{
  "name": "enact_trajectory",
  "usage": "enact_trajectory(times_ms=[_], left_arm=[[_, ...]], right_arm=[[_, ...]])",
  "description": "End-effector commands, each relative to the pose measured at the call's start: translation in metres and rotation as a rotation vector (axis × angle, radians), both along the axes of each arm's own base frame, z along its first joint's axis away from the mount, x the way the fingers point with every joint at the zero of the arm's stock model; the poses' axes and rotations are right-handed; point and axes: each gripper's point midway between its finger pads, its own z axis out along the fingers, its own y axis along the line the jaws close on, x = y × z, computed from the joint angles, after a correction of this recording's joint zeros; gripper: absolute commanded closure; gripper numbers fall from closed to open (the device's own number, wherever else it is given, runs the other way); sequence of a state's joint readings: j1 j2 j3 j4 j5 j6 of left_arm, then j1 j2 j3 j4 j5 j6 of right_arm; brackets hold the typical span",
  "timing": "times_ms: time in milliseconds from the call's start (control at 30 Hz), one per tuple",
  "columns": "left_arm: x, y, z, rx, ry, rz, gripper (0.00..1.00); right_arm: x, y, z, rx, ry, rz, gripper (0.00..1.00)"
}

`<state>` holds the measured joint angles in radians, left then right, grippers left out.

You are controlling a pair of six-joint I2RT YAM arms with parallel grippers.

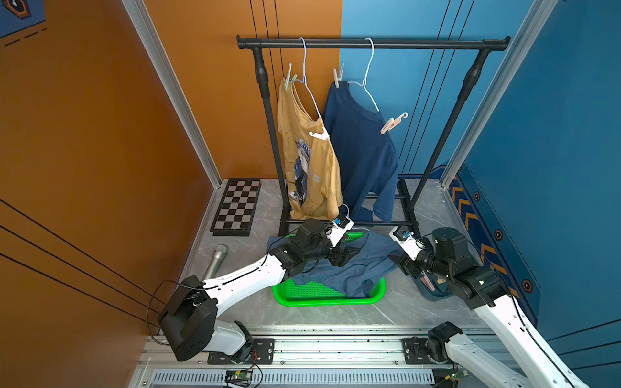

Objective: Remove the clothespins securing t-shirts to the hanger
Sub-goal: Pick up the hanger from the basket.

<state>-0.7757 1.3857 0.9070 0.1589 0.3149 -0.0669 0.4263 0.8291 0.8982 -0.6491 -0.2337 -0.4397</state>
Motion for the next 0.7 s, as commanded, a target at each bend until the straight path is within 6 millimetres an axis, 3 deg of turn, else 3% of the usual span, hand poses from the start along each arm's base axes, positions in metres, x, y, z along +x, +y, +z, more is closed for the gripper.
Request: enact_trajectory(times_ms=[0, 267, 667], left_arm=[[-0.002, 0.021, -0.015, 0.103, 0.000, 0.040, 0.29], [-0.006, 0.055, -0.020, 0.177, 0.003, 0.116, 0.28], [-0.006, 0.090, -0.033, 0.211, 0.036, 0.196, 0.27]], right_arm=[[0.007, 0.031, 0.006, 0.042, 0.014, 0.111, 0.34], [0.047, 0.065, -0.011, 0.028, 0.051, 0.187, 0.34], [0.105, 0.086, -0.031, 0.023, 0.099, 0.210, 0.32]])
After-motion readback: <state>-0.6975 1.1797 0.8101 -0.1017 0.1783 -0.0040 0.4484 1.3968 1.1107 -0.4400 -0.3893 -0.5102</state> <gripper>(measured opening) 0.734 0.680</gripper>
